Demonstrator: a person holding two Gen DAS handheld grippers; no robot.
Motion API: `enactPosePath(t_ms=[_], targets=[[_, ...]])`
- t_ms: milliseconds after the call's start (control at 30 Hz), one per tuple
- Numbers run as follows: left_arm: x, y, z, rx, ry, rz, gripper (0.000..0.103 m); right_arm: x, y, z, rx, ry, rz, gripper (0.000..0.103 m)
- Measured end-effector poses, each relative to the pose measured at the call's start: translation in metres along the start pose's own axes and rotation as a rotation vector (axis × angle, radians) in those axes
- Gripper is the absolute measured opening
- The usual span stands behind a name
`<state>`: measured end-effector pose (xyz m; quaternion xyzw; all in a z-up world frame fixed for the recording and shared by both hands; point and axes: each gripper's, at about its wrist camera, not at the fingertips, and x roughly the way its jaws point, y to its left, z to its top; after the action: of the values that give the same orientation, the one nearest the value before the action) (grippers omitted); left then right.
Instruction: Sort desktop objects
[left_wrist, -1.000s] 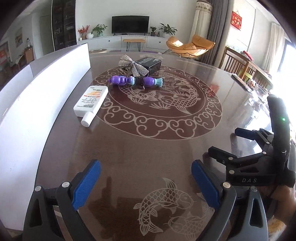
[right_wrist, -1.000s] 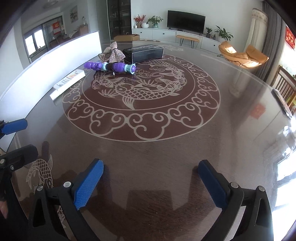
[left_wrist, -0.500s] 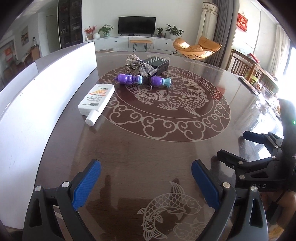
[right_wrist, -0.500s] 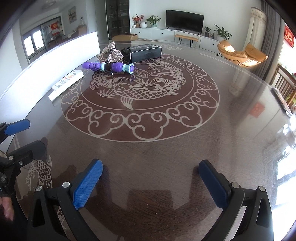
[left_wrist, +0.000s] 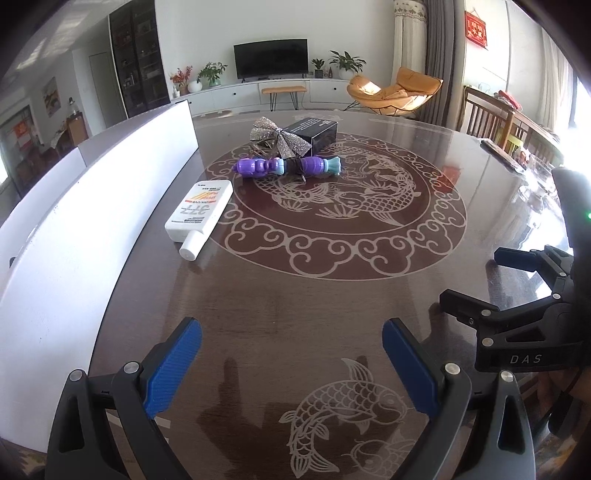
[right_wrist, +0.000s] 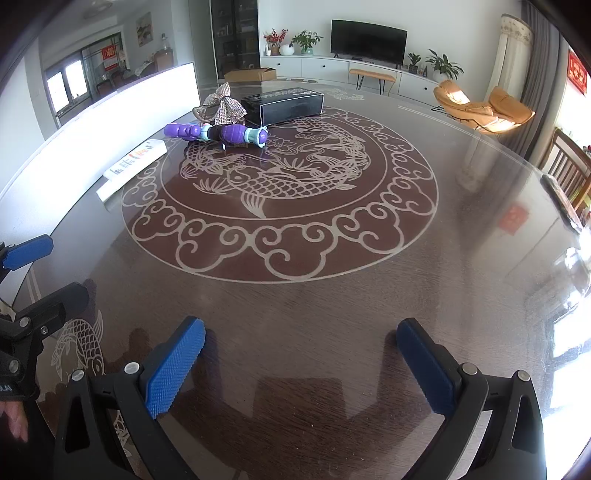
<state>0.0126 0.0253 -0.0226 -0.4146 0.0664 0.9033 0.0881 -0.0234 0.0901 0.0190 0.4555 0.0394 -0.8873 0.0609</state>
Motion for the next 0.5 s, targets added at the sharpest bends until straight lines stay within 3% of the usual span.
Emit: enactPosePath(t_ms=[133, 267, 500], targets=[[0.002, 0.003, 0.001, -0.01, 0.004, 0.001, 0.1, 0.0, 0.0, 0.0, 0.0, 0.0, 0.0, 0.103], [0.012, 0.023, 0.016, -0.081, 0.011, -0.03, 0.1, 0.0, 0.0, 0.0, 0.0, 0.0, 0.0, 0.103], [0.048, 0.072, 0.045, -0.184, 0.038, 0.054, 0.1, 0.0, 0.0, 0.0, 0.0, 0.0, 0.0, 0.103]])
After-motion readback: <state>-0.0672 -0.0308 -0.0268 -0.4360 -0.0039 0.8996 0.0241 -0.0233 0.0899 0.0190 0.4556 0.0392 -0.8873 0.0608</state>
